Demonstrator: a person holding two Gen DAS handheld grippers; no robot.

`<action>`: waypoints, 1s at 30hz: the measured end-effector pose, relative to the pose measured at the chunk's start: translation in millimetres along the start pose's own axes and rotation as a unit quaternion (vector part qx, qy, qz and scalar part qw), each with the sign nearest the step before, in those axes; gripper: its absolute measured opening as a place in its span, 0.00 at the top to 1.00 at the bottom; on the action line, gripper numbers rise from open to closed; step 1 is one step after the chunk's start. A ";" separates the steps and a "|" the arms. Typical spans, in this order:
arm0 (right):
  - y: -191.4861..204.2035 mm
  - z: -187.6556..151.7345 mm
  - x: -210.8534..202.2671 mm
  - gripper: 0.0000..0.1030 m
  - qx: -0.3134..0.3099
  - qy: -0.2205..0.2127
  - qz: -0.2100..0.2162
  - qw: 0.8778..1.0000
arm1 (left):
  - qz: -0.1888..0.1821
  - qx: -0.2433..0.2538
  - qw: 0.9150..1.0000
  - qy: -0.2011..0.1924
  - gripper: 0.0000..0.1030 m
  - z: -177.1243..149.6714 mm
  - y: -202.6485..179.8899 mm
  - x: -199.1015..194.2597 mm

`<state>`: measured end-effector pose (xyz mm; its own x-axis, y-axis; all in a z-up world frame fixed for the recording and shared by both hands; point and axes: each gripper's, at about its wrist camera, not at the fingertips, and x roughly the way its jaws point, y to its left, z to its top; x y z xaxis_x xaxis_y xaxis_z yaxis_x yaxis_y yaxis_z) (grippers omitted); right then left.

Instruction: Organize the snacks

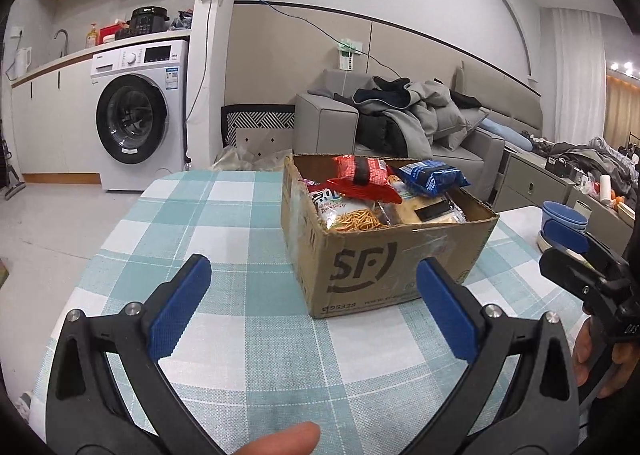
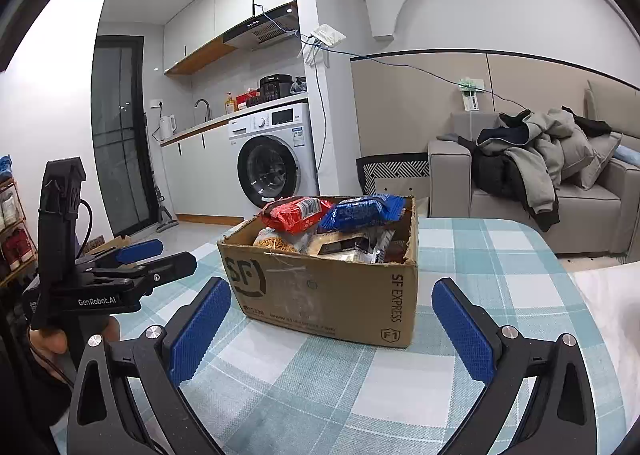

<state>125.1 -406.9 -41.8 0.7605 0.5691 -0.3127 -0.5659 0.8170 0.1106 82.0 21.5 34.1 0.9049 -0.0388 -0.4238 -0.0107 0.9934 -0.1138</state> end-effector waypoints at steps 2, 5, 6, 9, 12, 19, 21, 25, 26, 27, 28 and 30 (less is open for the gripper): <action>-0.3 -2.3 -0.7 0.00 -0.002 -0.005 -0.004 1.000 | -0.002 -0.002 1.000 -0.004 0.01 -2.2 1.1 0.4; -1.2 -5.1 -1.2 0.00 -0.001 -0.009 -0.004 1.000 | -0.010 -0.010 1.000 -0.007 0.01 -3.9 3.4 1.5; -1.0 -5.5 -1.2 0.00 -0.002 -0.009 -0.005 1.000 | -0.011 -0.012 1.000 -0.008 0.01 -4.5 3.4 2.0; 0.6 -6.2 -3.5 0.00 -0.006 -0.015 -0.005 1.000 | -0.004 -0.003 1.000 -0.009 0.01 -7.4 0.6 4.1; 3.0 -5.5 -4.6 0.00 -0.011 -0.018 -0.007 1.000 | -0.004 0.000 1.000 -0.004 0.01 -10.9 -1.1 8.0; 7.6 -6.3 -4.6 0.00 -0.023 -0.018 -0.006 1.000 | 0.001 0.006 1.000 -0.002 0.01 -12.6 -4.0 11.8; 6.5 -6.2 -4.1 0.00 -0.021 -0.017 -0.005 1.000 | 0.001 0.006 1.000 -0.003 0.01 -12.7 -4.6 12.7; 0.5 -6.3 -4.7 0.00 -0.005 -0.016 0.000 1.000 | 0.001 0.008 1.000 -0.004 0.01 -12.7 -4.6 13.3; -0.9 -6.2 -5.3 0.00 -0.002 -0.018 -0.002 1.000 | 0.001 0.008 1.000 -0.004 0.01 -12.8 -4.8 12.2; -2.4 -6.2 -5.6 0.00 0.002 -0.018 0.000 1.000 | 0.001 0.008 1.000 -0.004 0.01 -12.7 -5.3 12.4; -3.2 -6.1 -6.0 0.00 0.004 -0.019 0.000 1.000 | 0.000 0.009 1.000 -0.004 0.01 -12.5 -6.0 12.8; -3.4 -6.4 -5.9 0.00 0.005 -0.020 -0.001 1.000 | 0.001 0.012 1.000 -0.005 0.01 -11.9 -7.3 11.2</action>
<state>120.5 -413.7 -46.4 0.7733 0.5712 -0.2752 -0.5617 0.8185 0.1206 87.1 12.5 19.5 0.9094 -0.0356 -0.4144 -0.0029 0.9958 -0.0919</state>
